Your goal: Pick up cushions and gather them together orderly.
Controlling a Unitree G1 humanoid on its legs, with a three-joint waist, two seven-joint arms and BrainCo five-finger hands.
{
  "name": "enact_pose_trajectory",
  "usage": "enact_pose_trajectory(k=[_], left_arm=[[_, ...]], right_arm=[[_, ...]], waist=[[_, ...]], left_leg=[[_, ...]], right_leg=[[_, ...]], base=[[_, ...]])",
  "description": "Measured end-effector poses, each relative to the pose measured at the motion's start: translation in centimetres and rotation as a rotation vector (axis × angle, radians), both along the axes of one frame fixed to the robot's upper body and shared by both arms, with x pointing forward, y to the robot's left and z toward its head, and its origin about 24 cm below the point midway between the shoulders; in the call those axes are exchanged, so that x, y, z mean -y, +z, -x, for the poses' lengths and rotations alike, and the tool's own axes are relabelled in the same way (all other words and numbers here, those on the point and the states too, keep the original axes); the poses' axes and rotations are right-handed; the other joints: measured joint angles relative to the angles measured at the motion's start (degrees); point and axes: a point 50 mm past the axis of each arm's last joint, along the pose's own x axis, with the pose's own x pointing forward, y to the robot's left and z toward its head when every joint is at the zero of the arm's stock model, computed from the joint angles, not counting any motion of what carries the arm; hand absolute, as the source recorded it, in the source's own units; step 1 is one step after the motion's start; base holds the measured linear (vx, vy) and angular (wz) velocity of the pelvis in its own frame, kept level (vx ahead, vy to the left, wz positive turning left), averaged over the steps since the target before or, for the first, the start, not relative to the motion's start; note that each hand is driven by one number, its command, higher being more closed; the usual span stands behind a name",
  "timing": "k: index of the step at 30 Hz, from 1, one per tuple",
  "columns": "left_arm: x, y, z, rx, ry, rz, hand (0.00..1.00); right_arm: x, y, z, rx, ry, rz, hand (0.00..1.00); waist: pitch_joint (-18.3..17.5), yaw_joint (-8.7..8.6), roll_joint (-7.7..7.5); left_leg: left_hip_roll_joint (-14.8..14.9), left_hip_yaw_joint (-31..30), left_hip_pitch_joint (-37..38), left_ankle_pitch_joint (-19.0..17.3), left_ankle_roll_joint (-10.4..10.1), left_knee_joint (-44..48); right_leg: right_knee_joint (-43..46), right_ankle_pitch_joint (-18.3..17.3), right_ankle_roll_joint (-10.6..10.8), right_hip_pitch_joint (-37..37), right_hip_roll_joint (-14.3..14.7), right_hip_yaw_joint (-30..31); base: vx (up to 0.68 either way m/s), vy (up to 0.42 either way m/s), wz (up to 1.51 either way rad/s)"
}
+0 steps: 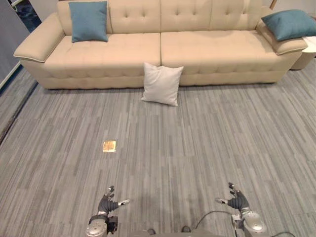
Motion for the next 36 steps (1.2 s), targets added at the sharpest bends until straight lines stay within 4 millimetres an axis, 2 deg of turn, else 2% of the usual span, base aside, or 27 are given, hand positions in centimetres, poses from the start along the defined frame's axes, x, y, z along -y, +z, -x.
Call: enact_pose_trajectory(k=[2,4,5,6,7,8,9,11,13,16,17,18,19,21,22,23,24,25,26,27,29,30,32,33,34,35,36], left_arm=[[0.1,0.0,-0.1,0.004,0.005,0.007,0.0],[0.3,0.2,-0.2,0.016,0.013,0.019,0.0],[0.4,0.4,-0.5,0.031,0.018,0.02,0.0],[0.3,0.5,-0.6,0.039,0.023,0.017,0.0],[0.0,0.8,-0.8,0.049,0.025,0.002,0.0],[-0.1,0.8,-0.9,0.05,0.024,-0.002,0.0],[-0.3,0.8,-0.7,0.043,0.028,-0.009,0.0],[-0.4,0.9,-1.0,0.049,0.036,-0.019,0.0],[-0.3,1.5,-2.4,0.088,0.023,-0.022,0.0],[-0.2,2.0,-3.6,0.12,0.013,-0.025,0.0],[0.0,2.1,-3.7,0.124,0.013,-0.019,0.0],[0.3,2.0,-3.9,0.127,0.015,-0.011,0.0],[0.4,2.0,-3.9,0.127,0.012,-0.007,0.0],[0.7,1.7,-3.6,0.115,0.022,0.006,0.0],[1.0,1.3,-3.1,0.1,0.03,0.023,0.0],[1.1,1.3,-3.0,0.099,0.029,0.025,0.0],[1.1,1.3,-3.1,0.102,0.029,0.025,0.0],[1.0,1.5,-3.4,0.112,0.031,0.024,0.0],[1.0,1.6,-3.5,0.117,0.03,0.024,0.0],[1.0,1.6,-3.5,0.121,0.029,0.024,0.0],[1.1,1.6,-3.5,0.121,0.027,0.025,0.0],[1.1,1.7,-3.7,0.126,0.028,0.025,0.0],[1.1,1.6,-3.3,0.117,0.031,0.027,0.0],[1.0,1.4,-3.1,0.106,0.037,0.025,0.0],[0.9,1.4,-3.2,0.101,0.039,0.023,0.0],[0.7,1.6,-3.5,0.111,0.037,0.015,0.0],[1.0,1.7,-3.7,0.123,0.031,0.023,0.0]], right_arm=[[-0.4,0.1,-0.4,0.013,-0.007,-0.021,0.0],[-0.9,0.4,-1.4,0.041,-0.012,-0.04,0.0],[-1.1,0.4,-1.5,0.043,-0.011,-0.044,0.0],[-1.3,0.4,-1.7,0.046,-0.01,-0.047,0.0],[-1.9,0.5,-2.2,0.058,-0.001,-0.056,0.0],[-2.1,0.4,-2.1,0.052,0.005,-0.062,0.0],[-2.4,0.2,-1.7,0.04,0.01,-0.067,0.0],[-2.6,0.1,-1.7,0.04,0.008,-0.082,0.0],[-2.5,0.2,-1.8,0.045,0.004,-0.082,0.0],[-2.4,0.2,-1.7,0.042,0.003,-0.081,0.0],[-2.2,0.1,-1.6,0.039,0.001,-0.074,0.0],[-2.0,0.4,-1.9,0.049,0.001,-0.069,0.0],[-2.3,1.1,-3.1,0.094,0.008,-0.074,0.0],[-2.4,1.6,-3.5,0.12,0.018,-0.074,0.0],[-2.5,1.5,-3.4,0.115,0.025,-0.072,0.0],[-2.5,1.5,-3.4,0.115,0.026,-0.072,0.0],[-2.9,1.5,-3.6,0.121,0.028,-0.078,0.0],[-3.2,1.6,-3.7,0.134,0.013,-0.086,0.0],[-3.4,1.7,-3.7,0.142,0.009,-0.092,0.0],[-3.5,2.0,-3.9,0.159,0.01,-0.096,0.0],[-3.2,2.2,-4.1,0.166,0.001,-0.091,0.0],[-3.0,2.2,-4.3,0.172,-0.018,-0.097,0.0],[-2.2,2.0,-4.0,0.162,-0.061,-0.091,0.0],[-2.0,1.4,-3.4,0.13,-0.075,-0.087,0.0],[-2.5,1.0,-3.1,0.107,-0.073,-0.101,0.0],[-2.5,1.0,-3.1,0.108,-0.073,-0.104,0.0],[-2.4,0.9,-2.8,0.104,-0.078,-0.103,0.0]], waist=[[0.06,0.06,0.03],[0.37,0.26,0.13],[0.98,0.17,0.0],[1.47,0.31,-0.21],[2.68,0.22,-0.95],[3.0,-0.02,-1.18],[3.31,0.05,-0.85],[3.9,-0.17,-0.88],[5.49,-0.95,-0.14],[6.53,-2.2,-0.34],[6.33,-2.92,-0.6],[6.75,-2.95,0.61],[6.84,-3.31,0.93],[7.12,-3.11,1.29],[7.71,-2.72,1.88],[7.96,-2.38,1.78],[8.11,-1.32,2.26],[8.71,-0.26,1.26],[8.94,-0.02,0.71],[9.33,0.34,-0.22],[9.53,1.52,-0.79],[9.82,1.88,-1.2],[9.44,2.39,-0.61],[9.08,3.25,-0.13],[7.99,3.16,-2.03],[7.49,2.92,-2.7],[7.27,2.79,-3.06]], left_leg=[[0.09,0.74,-1.57,-1.67,0.72,2.2],[-0.13,1.77,-2.86,-4.45,2.16,4.89],[-0.31,2.69,-2.55,-6.32,2.97,5.75],[-0.63,2.84,-2.2,-6.84,3.24,6.13],[-1.77,2.3,-0.62,-8.39,4.09,6.4],[-2.12,2.0,0.14,-8.91,4.19,6.47],[-2.16,1.81,1.42,-9.8,4.11,6.42],[-1.63,1.12,3.42,-10.31,4.02,5.52],[0.05,-1.36,6.05,-10.31,3.8,3.5],[1.85,-5.0,10.95,-9.64,0.45,-1.42],[3.5,-6.94,12.98,-10.25,-1.87,-1.34],[4.89,-7.25,12.82,-9.81,-2.85,-0.46],[5.25,-7.03,10.33,-5.92,-8.0,4.27],[6.02,-6.31,6.05,0.36,-8.19,15.18],[9.22,-5.19,0.57,10.73,-7.57,32.2],[10.06,-4.92,-0.91,10.26,-7.02,35.91],[12.26,-2.89,-5.6,6.19,-2.6,47.44],[12.91,-1.16,-10.06,2.98,-0.52,52.38],[12.86,-0.06,-12.23,1.76,-0.26,52.47],[12.41,1.94,-16.84,-0.09,0.2,49.8],[9.73,2.48,-22.41,-0.54,0.35,38.61],[7.46,2.04,-24.47,0.0,-0.42,28.43],[3.99,0.2,-24.34,5.04,-3.26,8.31],[3.69,-0.84,-23.74,14.57,-1.71,3.93],[1.91,-0.26,-24.2,14.31,3.25,5.96],[0.95,0.09,-24.33,13.74,4.23,7.03],[0.16,1.07,-24.18,10.2,5.4,10.35]], right_leg=[[2.87,-1.66,0.09,-2.13,-0.19,0.3],[11.07,-5.33,1.71,-6.35,-0.97,0.81],[18.37,-7.18,3.31,-9.29,-1.62,0.82],[22.81,-7.63,3.7,-11.02,-2.07,0.63],[36.03,-7.51,3.55,-17.21,-3.95,-0.87],[38.86,-8.46,3.49,-18.64,-4.4,-1.41],[39.4,-9.65,2.2,-21.08,-4.99,-2.71],[34.1,-9.5,1.92,-24.2,-4.86,-4.99],[23.23,-5.82,1.55,-26.63,-3.74,-7.1],[8.23,4.79,1.19,-27.59,-2.77,-8.11],[10.2,13.76,-2.98,-27.69,-2.87,-8.46],[13.22,11.66,-3.74,-28.44,-2.39,-9.67],[17.55,7.33,-4.83,-29.34,-2.75,-10.4],[17.97,3.66,-5.23,-26.23,-2.17,-11.09],[14.41,1.63,-6.0,-19.32,-0.93,-11.23],[13.48,1.39,-6.17,-17.81,-0.34,-11.24],[10.34,0.51,-6.99,-12.37,1.47,-10.3],[7.71,-0.52,-7.14,-7.47,1.75,-9.63],[6.24,-0.94,-7.22,-5.28,1.7,-9.33],[3.55,-2.04,-7.19,-1.57,1.51,-8.61],[1.28,-3.16,-5.83,2.08,0.69,-7.14],[0.02,-3.97,-4.86,4.35,-0.18,-5.98],[-2.17,-5.83,-2.74,7.97,-1.12,-4.57],[-2.51,-7.9,-1.35,9.77,-1.12,-2.83],[-1.52,-8.61,-0.7,10.25,-3.21,-1.79],[0.24,-8.6,-0.66,9.48,-4.36,-1.66],[6.43,-8.6,-0.23,7.77,-6.17,-0.47]], base=[[-0.01,0.046,-0.13],[0.0,0.092,-0.14],[0.01,0.119,-0.12],[0.03,0.144,-0.11],[0.04,0.088,0.0],[0.11,0.091,0.05],[0.24,0.091,0.08],[0.32,0.048,0.27],[0.35,-0.062,0.7],[0.58,-0.176,0.77],[0.6,-0.221,0.68],[0.71,-0.284,0.57],[0.46,-0.2,0.15],[0.68,-0.292,0.15],[0.64,-0.261,0.09],[0.63,-0.204,-0.17],[0.46,-0.112,-0.3],[0.57,-0.133,-0.3],[0.63,-0.114,-0.2],[0.6,-0.055,-0.25],[0.47,0.0,-0.4],[0.48,0.085,-0.45],[0.74,0.207,-0.59],[0.74,0.274,-0.59],[0.63,0.235,-0.37],[0.63,0.219,0.0],[0.52,0.189,0.02]])
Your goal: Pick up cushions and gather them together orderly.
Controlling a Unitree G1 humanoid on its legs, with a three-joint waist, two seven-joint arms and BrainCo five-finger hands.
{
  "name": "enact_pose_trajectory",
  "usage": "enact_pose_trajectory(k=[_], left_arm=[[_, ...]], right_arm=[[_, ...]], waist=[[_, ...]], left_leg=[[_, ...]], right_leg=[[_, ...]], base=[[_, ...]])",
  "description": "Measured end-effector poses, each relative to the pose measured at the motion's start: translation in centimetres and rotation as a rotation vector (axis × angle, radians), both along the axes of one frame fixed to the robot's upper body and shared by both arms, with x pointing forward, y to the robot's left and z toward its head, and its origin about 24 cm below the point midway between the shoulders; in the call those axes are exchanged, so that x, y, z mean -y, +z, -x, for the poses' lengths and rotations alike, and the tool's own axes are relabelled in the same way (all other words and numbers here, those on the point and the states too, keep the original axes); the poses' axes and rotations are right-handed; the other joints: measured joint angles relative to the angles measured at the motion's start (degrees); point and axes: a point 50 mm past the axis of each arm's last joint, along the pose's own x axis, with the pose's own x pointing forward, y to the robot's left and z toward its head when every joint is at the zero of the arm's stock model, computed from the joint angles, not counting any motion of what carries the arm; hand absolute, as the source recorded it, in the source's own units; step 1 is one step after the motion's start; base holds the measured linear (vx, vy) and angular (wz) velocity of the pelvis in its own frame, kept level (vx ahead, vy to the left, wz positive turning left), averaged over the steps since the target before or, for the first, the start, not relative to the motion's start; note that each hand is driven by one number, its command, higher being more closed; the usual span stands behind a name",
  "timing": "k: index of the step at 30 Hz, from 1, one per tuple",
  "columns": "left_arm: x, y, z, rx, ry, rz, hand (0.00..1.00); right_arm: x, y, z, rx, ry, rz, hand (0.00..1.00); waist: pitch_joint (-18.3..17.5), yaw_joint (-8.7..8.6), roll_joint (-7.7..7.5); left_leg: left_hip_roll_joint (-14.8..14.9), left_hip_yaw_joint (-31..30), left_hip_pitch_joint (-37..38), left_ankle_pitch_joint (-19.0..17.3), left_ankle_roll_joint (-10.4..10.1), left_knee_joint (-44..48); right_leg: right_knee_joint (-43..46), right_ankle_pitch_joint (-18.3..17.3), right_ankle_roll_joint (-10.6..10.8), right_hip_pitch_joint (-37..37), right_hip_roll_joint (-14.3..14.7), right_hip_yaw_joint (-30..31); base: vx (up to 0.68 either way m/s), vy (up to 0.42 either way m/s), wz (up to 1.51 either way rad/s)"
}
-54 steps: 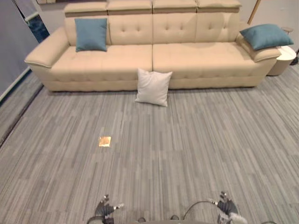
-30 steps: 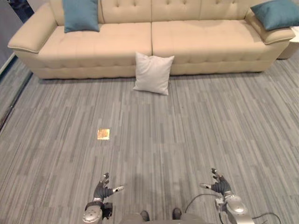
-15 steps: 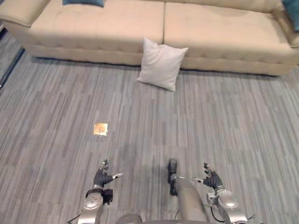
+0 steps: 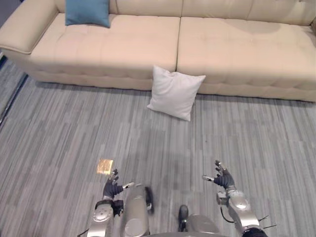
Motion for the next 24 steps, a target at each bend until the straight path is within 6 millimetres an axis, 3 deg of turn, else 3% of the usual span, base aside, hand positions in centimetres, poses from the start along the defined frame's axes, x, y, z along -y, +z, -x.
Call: enact_pose_trajectory(k=[1,2,3,4,6,7,8,9,11,12,13,14,15,17,18,19,21,24], left_arm=[[0.1,-0.1,0.2,-0.006,0.002,0.004,0.0],[0.2,-0.5,0.6,-0.026,0.005,0.009,0.0],[0.1,-0.8,0.9,-0.043,0.006,0.009,0.0],[-0.2,-1.2,1.3,-0.077,0.012,0.003,0.0],[-0.3,-1.4,1.7,-0.096,0.009,-0.006,0.0],[-0.5,-1.4,1.7,-0.101,0.007,-0.013,0.0],[-0.8,-1.4,1.5,-0.101,0.005,-0.022,0.0],[-0.8,-1.4,1.5,-0.101,0.005,-0.022,0.0],[-0.9,-1.7,1.8,-0.117,0.008,-0.023,0.0],[-0.9,-1.8,2.0,-0.126,0.005,-0.025,0.0],[-1.1,-2.1,2.5,-0.147,0.004,-0.031,0.0],[-1.1,-2.2,2.7,-0.159,0.004,-0.032,0.0],[-0.5,-2.7,2.9,-0.179,0.007,-0.012,0.0],[-0.1,-2.7,2.9,-0.175,0.008,0.0,0.0],[0.2,-2.8,2.9,-0.173,0.016,0.015,0.0],[0.6,-3.0,3.2,-0.181,0.02,0.029,0.0],[1.2,-3.1,3.2,-0.181,0.016,0.047,0.0],[2.4,-3.1,2.7,-0.166,0.012,0.08,0.0]], right_arm=[[0.0,-0.1,0.1,-0.004,-0.002,-0.002,0.0],[-0.2,-0.3,0.5,-0.015,-0.004,-0.008,0.0],[-0.4,-0.5,0.7,-0.02,-0.003,-0.016,0.0],[-1.1,-0.8,0.8,-0.035,0.009,-0.03,0.0],[-1.7,-1.2,1.1,-0.054,0.034,-0.037,0.0],[-2.0,-1.2,1.1,-0.057,0.057,-0.028,0.0],[-2.2,-1.2,1.0,-0.057,0.074,-0.022,0.0],[-2.2,-1.2,1.0,-0.057,0.075,-0.022,0.0],[-2.1,-1.1,0.8,-0.053,0.077,-0.018,0.0],[-2.0,-1.3,1.0,-0.064,0.076,-0.018,0.0],[-2.0,-1.7,1.8,-0.089,0.076,-0.016,0.0],[-1.9,-1.9,2.3,-0.103,0.074,-0.016,0.0],[-1.3,-2.3,2.8,-0.136,0.07,-0.002,0.0],[-1.1,-2.2,2.8,-0.138,0.069,0.004,0.0],[-1.1,-2.0,2.5,-0.123,0.071,0.007,0.0],[-1.4,-1.9,2.4,-0.114,0.073,0.002,0.0],[-1.7,-1.6,2.1,-0.09,0.06,-0.008,0.0],[-1.4,-1.4,1.8,-0.073,0.034,-0.007,0.0]], waist=[[-0.11,0.03,-0.21],[-0.18,-0.12,-0.53],[-0.18,-0.62,-0.58],[-0.09,-1.3,-0.42],[-0.1,-1.39,-0.3],[-0.01,-1.5,-0.05],[0.22,-2.42,0.35],[0.22,-2.68,0.35],[0.31,-3.78,0.51],[0.16,-4.33,0.24],[-0.55,-4.07,-1.04],[-0.91,-4.27,-1.77],[-1.7,-4.28,0.1],[-2.58,-4.14,1.35],[-2.21,-4.11,2.57],[-2.29,-3.24,3.02],[-2.26,-2.69,2.43],[-2.02,-2.02,2.03]], left_leg=[[-0.54,0.27,0.81,-1.99,0.28,1.38],[-1.68,0.96,4.05,-5.14,0.97,2.25],[-2.48,0.92,7.3,-7.25,1.25,1.71],[-3.03,0.92,13.06,-9.83,1.69,0.37],[-3.19,1.14,19.77,-10.97,1.73,-2.73],[-3.1,1.01,24.13,-11.0,1.7,-5.75],[-2.2,0.79,27.69,-10.99,1.67,-8.08],[-2.05,0.74,28.23,-10.99,1.67,-8.49],[-1.26,0.48,31.28,-11.48,0.78,-10.35],[-1.04,0.2,33.46,-12.68,-1.3,-11.37],[-1.88,-0.33,35.18,-14.56,-4.15,-11.28],[-2.16,-0.86,36.16,-15.46,-5.32,-10.77],[-0.45,-1.98,36.39,-16.1,-6.73,-7.88],[2.49,-2.68,30.47,-15.27,-8.53,6.09],[5.63,-2.94,25.45,-11.61,-11.83,18.33],[9.09,-2.84,22.18,-11.77,-11.97,27.55],[11.31,-1.54,19.5,-12.62,-10.54,30.98],[11.6,-0.08,15.89,-13.29,-9.48,23.01]], right_leg=[[4.07,0.02,0.07,-0.78,-0.45,0.67],[14.82,1.8,3.74,-3.18,-1.94,1.48],[25.29,5.53,8.72,-6.84,-2.86,2.35],[41.51,5.63,7.47,-12.68,-3.9,1.73],[47.42,3.05,3.05,-17.22,-4.5,-1.43],[45.74,1.52,0.73,-20.56,-3.99,-4.42],[37.17,-0.26,-0.17,-24.2,-1.95,-7.53],[35.07,-0.28,-0.15,-24.86,-1.59,-8.05],[20.29,1.63,0.08,-27.54,0.21,-10.67],[8.37,7.11,-0.28,-27.33,1.9,-11.59],[0.66,14.9,-1.55,-27.29,2.48,-10.14],[1.57,20.48,-3.82,-27.17,2.32,-8.69],[5.69,19.55,-4.88,-27.85,2.97,-9.56],[5.44,15.78,-5.92,-26.17,4.12,-10.73],[3.67,14.56,-6.85,-22.83,6.1,-10.97],[1.78,13.83,-7.7,-19.36,7.81,-10.9],[-1.09,13.21,-8.24,-14.41,8.62,-10.38],[-4.63,13.31,-8.12,-10.47,8.47,-8.24]], base=[[0.63,0.241,-0.05],[0.61,0.24,-0.07],[0.81,0.27,-0.03],[0.67,0.194,-0.06],[0.47,0.094,-0.13],[0.58,0.037,0.02],[0.48,0.017,0.12],[0.47,-0.025,0.31],[0.45,-0.064,0.33],[0.6,-0.132,0.39],[0.5,-0.113,0.47],[0.53,-0.167,0.44],[0.44,-0.148,0.36],[0.57,-0.237,0.15],[0.58,-0.246,-0.12],[0.47,-0.167,-0.19],[0.42,-0.113,-0.25],[0.37,-0.047,-0.36]])
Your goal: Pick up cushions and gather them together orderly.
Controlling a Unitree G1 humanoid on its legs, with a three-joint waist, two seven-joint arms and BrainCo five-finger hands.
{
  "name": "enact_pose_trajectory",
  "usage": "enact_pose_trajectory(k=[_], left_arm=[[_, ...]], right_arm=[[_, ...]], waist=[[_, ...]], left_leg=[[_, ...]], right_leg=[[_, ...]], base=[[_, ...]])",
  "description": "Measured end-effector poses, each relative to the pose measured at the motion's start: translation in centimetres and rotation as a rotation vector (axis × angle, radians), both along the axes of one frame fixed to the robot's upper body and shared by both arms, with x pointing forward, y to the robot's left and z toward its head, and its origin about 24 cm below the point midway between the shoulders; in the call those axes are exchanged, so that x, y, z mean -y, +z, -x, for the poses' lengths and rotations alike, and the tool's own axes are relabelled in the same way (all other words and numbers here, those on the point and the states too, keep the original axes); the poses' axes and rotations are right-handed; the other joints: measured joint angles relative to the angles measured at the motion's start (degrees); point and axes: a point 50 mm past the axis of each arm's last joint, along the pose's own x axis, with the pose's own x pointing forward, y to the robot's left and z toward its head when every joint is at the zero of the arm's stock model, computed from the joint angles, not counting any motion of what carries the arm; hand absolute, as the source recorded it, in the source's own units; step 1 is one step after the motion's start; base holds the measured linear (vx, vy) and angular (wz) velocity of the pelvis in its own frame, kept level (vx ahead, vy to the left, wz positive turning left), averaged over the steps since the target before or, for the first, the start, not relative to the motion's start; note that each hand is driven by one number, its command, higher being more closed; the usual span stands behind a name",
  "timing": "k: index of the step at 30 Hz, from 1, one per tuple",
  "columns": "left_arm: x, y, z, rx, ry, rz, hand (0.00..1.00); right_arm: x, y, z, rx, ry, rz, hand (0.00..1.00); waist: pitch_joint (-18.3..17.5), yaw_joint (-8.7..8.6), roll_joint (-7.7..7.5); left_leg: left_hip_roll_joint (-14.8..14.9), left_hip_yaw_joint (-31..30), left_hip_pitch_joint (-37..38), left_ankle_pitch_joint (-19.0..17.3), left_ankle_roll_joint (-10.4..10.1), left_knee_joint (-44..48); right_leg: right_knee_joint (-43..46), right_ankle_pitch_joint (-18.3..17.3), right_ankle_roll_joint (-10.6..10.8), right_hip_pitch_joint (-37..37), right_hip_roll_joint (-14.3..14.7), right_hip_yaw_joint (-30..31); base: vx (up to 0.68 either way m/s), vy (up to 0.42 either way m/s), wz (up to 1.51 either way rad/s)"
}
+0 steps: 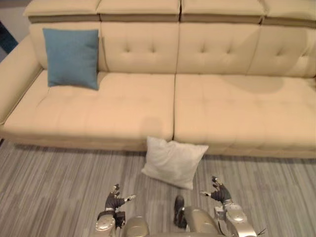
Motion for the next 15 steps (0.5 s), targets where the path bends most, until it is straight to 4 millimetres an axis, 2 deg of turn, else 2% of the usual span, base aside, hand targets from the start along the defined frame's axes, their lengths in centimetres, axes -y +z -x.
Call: enact_pose_trajectory(k=[2,3,4,5,8,11,14,15], left_arm=[[0.2,0.0,-0.1,0.003,-0.002,0.004,0.0],[0.2,0.0,-0.1,0.002,-0.003,0.004,0.0],[0.2,0.0,-0.1,0.002,-0.006,0.005,0.0],[0.4,0.0,-0.1,0.001,-0.011,0.008,0.0],[-0.3,0.2,-0.5,0.009,-0.015,-0.014,0.0],[-1.2,0.5,-0.9,0.018,-0.012,-0.042,0.0],[-2.6,1.7,-2.9,0.079,0.02,-0.085,0.0],[-3.1,2.7,-4.7,0.133,0.032,-0.102,0.0]], right_arm=[[0.3,0.0,0.0,0.0,-0.02,0.001,0.0],[0.6,0.0,0.1,0.0,-0.028,0.005,0.0],[0.8,0.0,0.2,-0.002,-0.032,0.01,0.0],[1.3,0.0,0.5,-0.01,-0.04,0.021,0.0],[1.3,-0.5,1.3,-0.036,-0.055,0.017,0.0],[1.3,-0.4,0.9,-0.03,-0.059,0.022,0.0],[1.0,0.6,-1.7,0.03,-0.058,0.032,0.0],[0.9,1.4,-3.3,0.07,-0.062,0.038,0.0]], waist=[[0.0,0.92,0.09],[0.0,0.77,0.4],[0.03,0.72,0.89],[0.03,0.77,2.3],[-0.11,0.73,0.62],[-0.07,0.87,0.39],[3.56,0.83,0.34],[5.55,0.91,0.17]], left_leg=[[-1.45,-1.92,-1.38,0.15,-0.24,-10.9],[-2.96,-4.19,-1.14,1.56,-1.22,-18.96],[-3.17,-5.02,-0.72,3.26,-1.57,-22.47],[-2.97,-5.87,-0.12,7.45,-1.45,-26.37],[-5.33,-4.24,2.14,7.49,-1.1,-28.9],[-7.0,-2.6,1.04,6.87,-0.04,-29.66],[-6.98,-1.43,-3.86,5.88,1.59,-25.18],[-6.79,-1.43,-6.84,5.61,1.99,-23.15]], right_leg=[[-1.09,0.11,0.2,0.67,-0.08,2.21],[-1.5,-0.08,1.37,0.95,-0.08,2.96],[-1.61,-0.25,1.7,1.24,0.21,3.39],[-1.54,-0.86,2.99,1.71,1.34,4.27],[-1.13,-2.02,5.51,1.85,-1.45,6.21],[0.35,-2.81,7.02,-1.01,-3.18,8.01],[4.33,-3.14,7.52,-6.44,-3.27,9.03],[6.5,-3.4,7.82,-9.66,-3.27,9.25]], base=[[0.23,0.08,-0.58],[0.16,0.093,-0.45],[0.22,0.205,-0.48],[0.15,0.213,-0.38],[0.13,0.176,-0.17],[0.05,0.127,-0.25],[-0.01,0.095,-0.19],[-0.13,0.067,-0.05]])
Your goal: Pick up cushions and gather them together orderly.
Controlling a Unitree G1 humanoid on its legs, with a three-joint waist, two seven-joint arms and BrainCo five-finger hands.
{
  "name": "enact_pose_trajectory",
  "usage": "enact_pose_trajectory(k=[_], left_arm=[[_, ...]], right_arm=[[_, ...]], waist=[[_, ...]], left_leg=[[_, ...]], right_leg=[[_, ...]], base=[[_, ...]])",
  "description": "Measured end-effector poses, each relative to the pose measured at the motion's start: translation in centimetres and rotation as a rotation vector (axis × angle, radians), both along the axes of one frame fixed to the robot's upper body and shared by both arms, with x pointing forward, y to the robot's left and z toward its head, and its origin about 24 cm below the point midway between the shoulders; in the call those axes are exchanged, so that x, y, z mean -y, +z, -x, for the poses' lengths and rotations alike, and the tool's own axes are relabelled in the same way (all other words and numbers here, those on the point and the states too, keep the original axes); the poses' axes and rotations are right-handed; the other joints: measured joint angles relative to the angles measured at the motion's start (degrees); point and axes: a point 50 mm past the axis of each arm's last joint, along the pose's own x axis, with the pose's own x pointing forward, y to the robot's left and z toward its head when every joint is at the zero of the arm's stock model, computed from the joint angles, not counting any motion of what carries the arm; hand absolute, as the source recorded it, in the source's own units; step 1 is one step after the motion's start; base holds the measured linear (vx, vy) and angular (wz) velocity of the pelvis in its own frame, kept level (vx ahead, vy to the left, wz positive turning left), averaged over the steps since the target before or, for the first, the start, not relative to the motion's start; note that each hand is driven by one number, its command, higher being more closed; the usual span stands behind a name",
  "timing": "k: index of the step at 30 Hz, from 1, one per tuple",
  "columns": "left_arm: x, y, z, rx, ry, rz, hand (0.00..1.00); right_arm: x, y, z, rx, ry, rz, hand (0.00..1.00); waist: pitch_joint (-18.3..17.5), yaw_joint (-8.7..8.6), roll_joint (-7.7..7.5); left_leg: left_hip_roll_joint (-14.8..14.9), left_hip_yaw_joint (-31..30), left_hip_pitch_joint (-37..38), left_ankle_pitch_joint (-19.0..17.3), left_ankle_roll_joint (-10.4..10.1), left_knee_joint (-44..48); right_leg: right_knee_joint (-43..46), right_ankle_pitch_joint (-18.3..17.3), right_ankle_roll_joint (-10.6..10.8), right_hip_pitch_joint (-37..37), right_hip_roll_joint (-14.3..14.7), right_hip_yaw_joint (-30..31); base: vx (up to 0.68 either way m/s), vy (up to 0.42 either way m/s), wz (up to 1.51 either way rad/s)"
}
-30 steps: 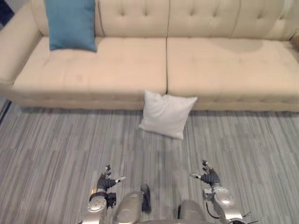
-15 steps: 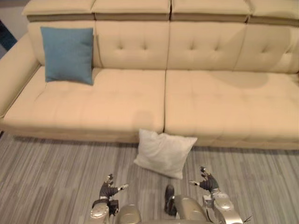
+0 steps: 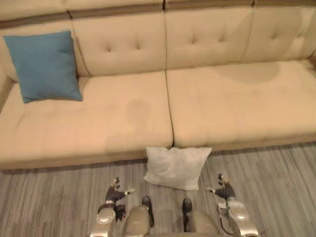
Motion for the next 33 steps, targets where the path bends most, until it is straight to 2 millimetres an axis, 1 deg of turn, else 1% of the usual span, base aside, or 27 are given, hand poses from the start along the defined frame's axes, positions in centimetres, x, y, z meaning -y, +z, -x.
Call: enact_pose_trajectory(k=[1,2,4,5,6,8,9,10,11,13,14,15,16,18,19,20,23,25,26,28,29,30,31,33], left_arm=[[-0.3,1.2,-1.9,0.057,0.012,-0.011,0.0],[-0.5,1.7,-2.6,0.086,0.029,-0.005,0.0],[-0.4,3.5,-5.1,0.179,0.069,0.008,0.0],[-0.3,3.8,-5.5,0.195,0.078,0.018,0.0],[-0.3,4.9,-6.8,0.249,0.116,0.046,0.0],[0.0,6.2,-8.2,0.305,0.139,0.068,0.0],[0.1,7.3,-9.4,0.353,0.17,0.094,0.0],[0.4,8.6,-10.7,0.399,0.18,0.111,0.0],[0.6,9.4,-11.4,0.426,0.184,0.118,0.0],[1.3,12.8,-13.8,0.545,0.192,0.151,0.0],[1.6,13.8,-14.5,0.573,0.186,0.158,0.0],[2.4,15.7,-15.6,0.635,0.167,0.174,0.0],[2.8,16.6,-16.0,0.66,0.159,0.182,0.0],[4.5,19.4,-17.3,0.743,0.128,0.211,0.0],[4.9,20.0,-17.5,0.762,0.119,0.22,0.0],[6.0,21.2,-17.8,0.797,0.092,0.227,0.0],[7.4,23.0,-18.3,0.849,0.057,0.247,0.0],[8.4,23.9,-18.4,0.869,0.033,0.246,0.0],[8.5,23.9,-18.4,0.87,0.03,0.243,0.0],[9.4,24.0,-18.4,0.868,0.017,0.255,0.0],[9.6,24.0,-18.4,0.867,0.008,0.249,0.0],[9.7,24.1,-18.4,0.869,0.009,0.245,0.0],[10.0,24.3,-18.5,0.873,0.002,0.247,0.0],[10.4,24.4,-18.5,0.876,-0.009,0.245,0.0]], right_arm=[[-0.1,1.1,-1.8,0.054,-0.004,0.012,0.0],[-0.1,1.7,-2.6,0.079,-0.007,0.015,0.0],[-0.2,3.7,-5.2,0.17,-0.023,0.029,0.0],[-0.2,4.1,-5.6,0.183,-0.026,0.031,0.0],[-0.4,5.0,-6.8,0.223,-0.043,0.02,0.0],[-0.5,6.1,-7.9,0.264,-0.06,0.017,0.0],[-0.8,7.3,-9.0,0.305,-0.069,0.017,0.0],[-1.1,8.6,-10.3,0.351,-0.076,0.016,0.0],[-1.3,9.4,-11.0,0.374,-0.08,0.006,0.0],[-2.0,13.0,-13.7,0.484,-0.089,-0.011,0.0],[-2.2,14.0,-14.4,0.515,-0.089,-0.011,0.0],[-2.7,16.2,-15.6,0.577,-0.084,-0.022,0.0],[-3.0,17.1,-16.1,0.602,-0.081,-0.029,0.0],[-4.0,20.3,-17.5,0.689,-0.074,-0.053,0.0],[-4.2,21.0,-17.7,0.707,-0.069,-0.058,0.0],[-4.7,22.4,-18.2,0.745,-0.062,-0.063,0.0],[-5.5,24.7,-18.8,0.804,-0.073,-0.073,0.0],[-5.9,25.2,-18.9,0.817,-0.069,-0.08,0.0],[-5.9,25.3,-18.9,0.827,-0.073,-0.083,0.0],[-6.0,26.5,-18.6,0.893,-0.103,-0.086,0.0],[-5.6,27.5,-18.4,0.941,-0.127,-0.084,0.0],[-5.0,28.1,-18.3,0.972,-0.151,-0.083,0.0],[-4.0,28.8,-18.1,1.002,-0.184,-0.075,0.0],[-2.8,29.3,-18.0,1.025,-0.224,-0.054,0.0]], waist=[[2.45,0.2,-0.19],[3.14,0.31,-0.25],[5.38,0.95,-0.19],[5.77,1.04,-0.03],[7.14,1.18,-0.16],[8.09,1.17,-0.2],[8.3,1.13,-0.2],[9.53,0.99,-0.16],[10.49,0.93,-0.21],[11.79,0.87,-0.08],[12.33,0.87,-0.15],[12.49,0.96,-0.14],[12.55,1.01,-0.14],[12.59,1.33,-0.13],[12.59,1.39,-0.13],[12.59,1.53,-0.13],[12.59,1.34,-0.13],[12.59,1.32,-0.13],[12.58,1.31,-0.13],[12.58,0.84,-0.13],[12.57,0.39,-0.14],[12.57,-0.1,-0.15],[12.57,-0.32,-0.15],[12.57,-0.37,-0.15]], left_leg=[[0.17,0.07,-2.92,-0.35,0.54,2.06],[0.36,0.27,-4.76,-0.55,0.81,3.33],[1.14,1.15,-11.51,-2.46,1.57,8.57],[1.46,1.18,-12.95,-2.98,1.73,9.79],[2.11,1.18,-16.84,-4.24,1.85,12.84],[2.58,0.9,-21.53,-4.61,2.22,15.7],[2.96,0.63,-26.38,-4.81,2.33,17.81],[3.11,0.45,-29.71,-4.92,2.53,19.38],[3.32,0.41,-31.18,-4.98,2.67,20.32],[3.97,-0.24,-39.6,-5.32,3.24,25.42],[4.02,-0.39,-41.44,-5.4,3.36,26.64],[4.25,-0.71,-45.77,-5.51,3.54,29.18],[4.37,-0.85,-47.42,-5.58,3.64,30.12],[4.7,-1.48,-52.63,-5.68,3.78,33.71],[4.77,-1.65,-53.5,-5.71,3.8,34.39],[4.86,-1.88,-55.42,-5.76,3.79,35.61],[5.19,-1.81,-58.56,-5.95,3.52,36.44],[6.08,-1.21,-59.82,-5.75,3.19,36.42],[6.19,-1.04,-60.05,-5.66,3.04,36.3],[6.51,-0.49,-60.3,-5.39,3.11,36.05],[6.68,-0.41,-60.29,-5.14,3.42,36.06],[6.79,-0.38,-60.29,-4.96,3.22,36.07],[6.97,-0.28,-60.27,-4.76,3.53,36.08],[7.25,-0.28,-60.04,-4.7,3.57,36.08]], right_leg=[[2.88,-0.48,0.28,-3.38,-0.09,0.39],[4.51,-0.7,0.34,-5.43,-0.1,0.68],[10.2,-2.39,0.58,-12.85,-0.11,1.29],[11.31,-2.67,0.66,-14.32,-0.05,1.32],[13.94,-3.5,0.69,-18.31,-0.07,1.47],[16.67,-3.82,0.61,-22.93,-0.04,1.44],[18.58,-3.84,0.6,-27.66,0.09,1.37],[20.18,-3.86,0.62,-31.0,0.08,1.38],[21.1,-3.91,0.66,-32.43,0.15,1.39],[26.67,-4.76,0.83,-40.77,0.21,1.15],[28.16,-5.06,0.83,-42.69,0.15,1.14],[30.95,-5.57,0.76,-47.03,0.09,1.08],[32.03,-5.75,0.79,-48.63,0.09,1.1],[36.3,-6.57,0.68,-53.76,0.0,0.98],[37.1,-6.67,0.6,-54.71,0.0,0.9],[38.65,-6.85,0.54,-56.8,-0.05,0.92],[39.7,-6.93,0.55,-60.24,-0.1,0.95],[39.5,-6.54,0.6,-61.51,-0.13,0.68],[39.44,-6.41,0.75,-61.79,-0.23,0.63],[39.29,-5.89,0.96,-62.22,-0.48,0.5],[39.17,-5.58,0.76,-62.17,-0.47,0.41],[39.08,-5.37,0.45,-62.15,-0.45,0.33],[38.98,-5.27,0.41,-62.15,-0.33,0.33],[38.96,-5.24,0.36,-61.99,-0.04,0.3]], base=[[-0.14,0.064,-0.08],[-0.16,0.061,-0.15],[-0.17,0.044,-0.23],[-0.23,0.068,-0.22],[-0.16,0.053,-0.13],[-0.14,0.037,-0.08],[-0.15,0.011,-0.05],[-0.13,0.005,-0.07],[-0.1,-0.006,-0.06],[-0.09,-0.007,-0.04],[-0.09,-0.002,0.03],[-0.07,-0.001,0.05],[-0.09,-0.004,0.05],[-0.08,-0.014,0.07],[-0.11,-0.033,0.07],[-0.1,-0.033,0.03],[-0.12,-0.026,-0.03],[-0.07,-0.007,-0.05],[-0.05,0.002,0.0],[-0.02,0.003,0.01],[-0.01,0.017,-0.04],[0.0,0.023,-0.07],[0.01,0.021,-0.07],[0.01,0.013,-0.08]])
